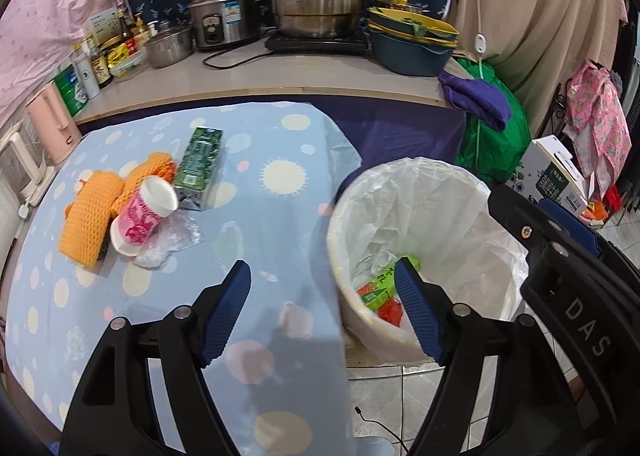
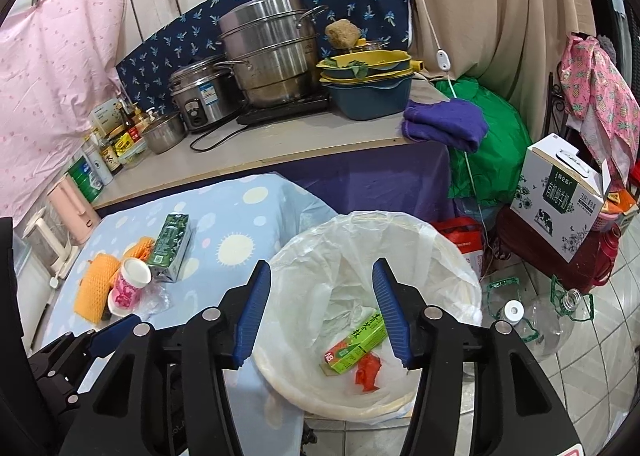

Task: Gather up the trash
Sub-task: 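Open both tools to drop the green box and tissue into the bin, then grasp the orange foam net with the left tool while the right tool grasps the plastic wrap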

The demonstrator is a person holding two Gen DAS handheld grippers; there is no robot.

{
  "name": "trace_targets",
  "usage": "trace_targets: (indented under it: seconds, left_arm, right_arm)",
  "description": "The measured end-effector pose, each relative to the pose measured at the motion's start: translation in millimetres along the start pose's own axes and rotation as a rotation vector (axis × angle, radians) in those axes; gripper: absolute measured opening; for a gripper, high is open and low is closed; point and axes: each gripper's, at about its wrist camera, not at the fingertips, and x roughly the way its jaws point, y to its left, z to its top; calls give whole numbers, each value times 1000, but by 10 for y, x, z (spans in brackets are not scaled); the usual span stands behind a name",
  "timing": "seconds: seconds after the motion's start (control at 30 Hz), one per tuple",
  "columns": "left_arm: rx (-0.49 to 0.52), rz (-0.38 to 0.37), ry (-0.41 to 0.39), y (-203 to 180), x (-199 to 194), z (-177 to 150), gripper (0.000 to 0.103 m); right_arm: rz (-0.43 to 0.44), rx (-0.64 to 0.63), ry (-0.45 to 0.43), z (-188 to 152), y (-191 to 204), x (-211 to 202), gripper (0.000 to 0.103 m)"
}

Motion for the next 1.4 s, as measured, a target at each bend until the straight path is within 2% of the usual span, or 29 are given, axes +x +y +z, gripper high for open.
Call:
trace_targets:
  seconds: [0.1, 0.33, 0.67, 0.83, 1.17, 1.4]
  left_arm:
    - [-27, 20, 0, 193, -26, -37, 75]
    - [-121, 80, 24, 776, -46, -161, 82]
    - [-260, 176, 63, 1665, -20, -386, 84]
    - [-320, 211, 87, 2051, 51, -491, 84]
    - [-457, 226, 120, 2719, 241, -588, 84]
    - [-485, 224, 107, 2960, 360, -507, 84]
  right_arm:
    - [16, -18, 2, -22, 154, 4, 57]
    - [65, -66, 31, -126, 574, 76, 59]
    - [139, -151, 92, -376, 1279, 277, 66]
    - [172, -193, 139, -515, 1598, 449, 67]
    - [211, -257, 219, -704, 2063, 896, 67]
    - [229, -285, 269, -800, 2336, 1260, 67]
